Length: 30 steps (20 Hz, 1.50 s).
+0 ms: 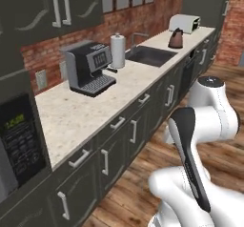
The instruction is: Navigate to the sink.
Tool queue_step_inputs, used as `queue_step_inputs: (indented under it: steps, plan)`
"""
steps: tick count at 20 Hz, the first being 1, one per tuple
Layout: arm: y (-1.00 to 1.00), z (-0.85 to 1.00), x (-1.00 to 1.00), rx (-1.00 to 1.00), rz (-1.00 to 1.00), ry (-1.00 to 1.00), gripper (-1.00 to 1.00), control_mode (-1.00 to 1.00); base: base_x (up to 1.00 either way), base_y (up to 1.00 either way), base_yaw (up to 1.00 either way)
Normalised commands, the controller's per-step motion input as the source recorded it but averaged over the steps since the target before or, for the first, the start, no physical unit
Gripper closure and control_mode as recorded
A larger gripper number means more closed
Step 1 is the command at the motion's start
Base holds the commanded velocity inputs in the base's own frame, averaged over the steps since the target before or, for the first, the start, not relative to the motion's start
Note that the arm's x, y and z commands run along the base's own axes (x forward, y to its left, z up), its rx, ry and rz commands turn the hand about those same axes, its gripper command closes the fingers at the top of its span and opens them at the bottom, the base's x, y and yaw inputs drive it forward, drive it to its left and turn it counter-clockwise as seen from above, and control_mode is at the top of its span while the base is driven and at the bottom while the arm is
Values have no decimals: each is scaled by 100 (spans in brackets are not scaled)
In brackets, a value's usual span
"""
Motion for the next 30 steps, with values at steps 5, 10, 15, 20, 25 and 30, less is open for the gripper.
queue_step_inputs:
  steps: [5, 10, 15, 20, 25, 30]
  plan:
    - [0, 0, 0, 0, 0, 0, -100, 100, 100, -53, 0]
    - [0, 0, 0, 0, 0, 0, -100, 100, 100, -40, 2]
    - [0, 0, 0, 0, 0, 0, -100, 100, 100, -39, 7]
    - [0, 0, 0, 0, 0, 0, -100, 100, 100, -49, 17]
    - [0, 0, 0, 0, 0, 0, -100, 100, 100, -70, 30]
    - [0, 0, 0, 0, 0, 0, -100, 100, 100, -69, 40]
